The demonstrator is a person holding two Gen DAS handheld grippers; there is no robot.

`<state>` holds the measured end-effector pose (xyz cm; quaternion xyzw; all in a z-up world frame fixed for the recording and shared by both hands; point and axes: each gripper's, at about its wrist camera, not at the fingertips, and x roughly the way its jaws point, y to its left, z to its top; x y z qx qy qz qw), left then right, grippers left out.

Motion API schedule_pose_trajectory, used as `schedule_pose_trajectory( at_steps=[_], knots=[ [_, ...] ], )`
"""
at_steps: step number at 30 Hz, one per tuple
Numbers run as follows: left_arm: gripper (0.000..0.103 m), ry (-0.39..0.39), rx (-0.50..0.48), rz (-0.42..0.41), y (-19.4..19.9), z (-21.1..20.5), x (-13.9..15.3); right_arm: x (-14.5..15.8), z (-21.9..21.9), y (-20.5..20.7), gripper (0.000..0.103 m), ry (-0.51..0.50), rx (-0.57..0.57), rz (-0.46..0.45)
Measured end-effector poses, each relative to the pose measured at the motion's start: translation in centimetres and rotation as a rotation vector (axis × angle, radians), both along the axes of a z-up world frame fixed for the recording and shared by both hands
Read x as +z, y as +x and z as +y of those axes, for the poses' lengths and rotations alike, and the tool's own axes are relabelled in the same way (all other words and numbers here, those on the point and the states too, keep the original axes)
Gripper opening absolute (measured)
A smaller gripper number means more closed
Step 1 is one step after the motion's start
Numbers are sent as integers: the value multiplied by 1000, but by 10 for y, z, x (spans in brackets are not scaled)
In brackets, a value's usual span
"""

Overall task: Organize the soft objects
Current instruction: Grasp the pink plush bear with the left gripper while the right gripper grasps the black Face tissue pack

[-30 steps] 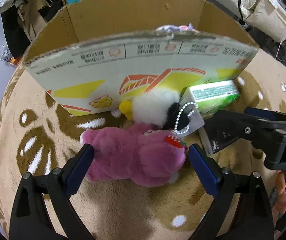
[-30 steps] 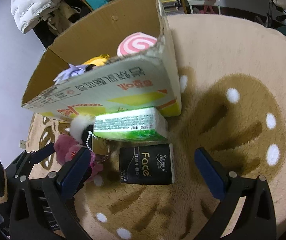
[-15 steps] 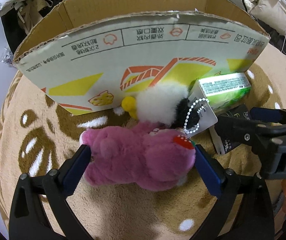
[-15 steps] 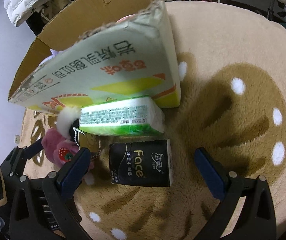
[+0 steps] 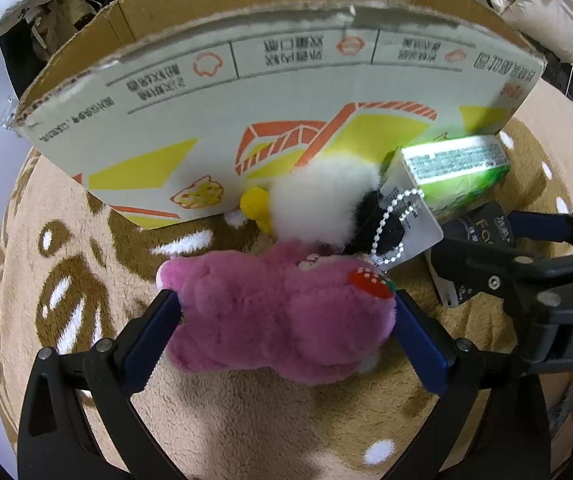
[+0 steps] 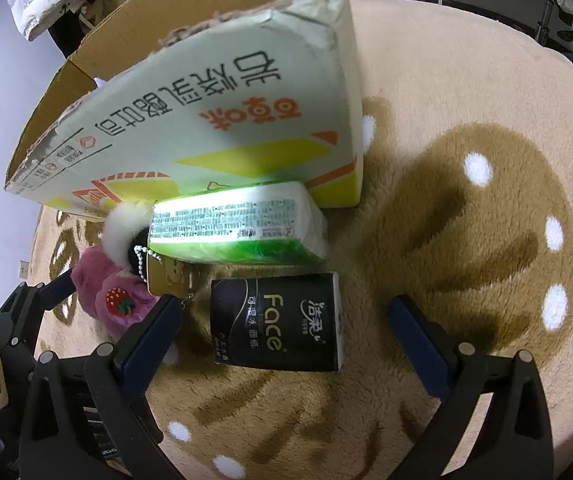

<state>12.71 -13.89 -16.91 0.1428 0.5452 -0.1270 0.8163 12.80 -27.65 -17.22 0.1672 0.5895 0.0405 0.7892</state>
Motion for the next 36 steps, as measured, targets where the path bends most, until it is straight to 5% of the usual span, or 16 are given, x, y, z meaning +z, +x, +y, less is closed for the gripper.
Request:
schedule_pose_trajectory(
  at_steps=[23,31,36],
  knots=[
    [101,30,8,34,6,-2,-25,-8,36,2,103,-78,58,13],
    [97,10,23,23,2,7,-17,-6,35,-8,69,-159,70,33],
    [95,9,57,42,-1,17,-12,-1,32,-14,68,-111,58,9]
  ],
)
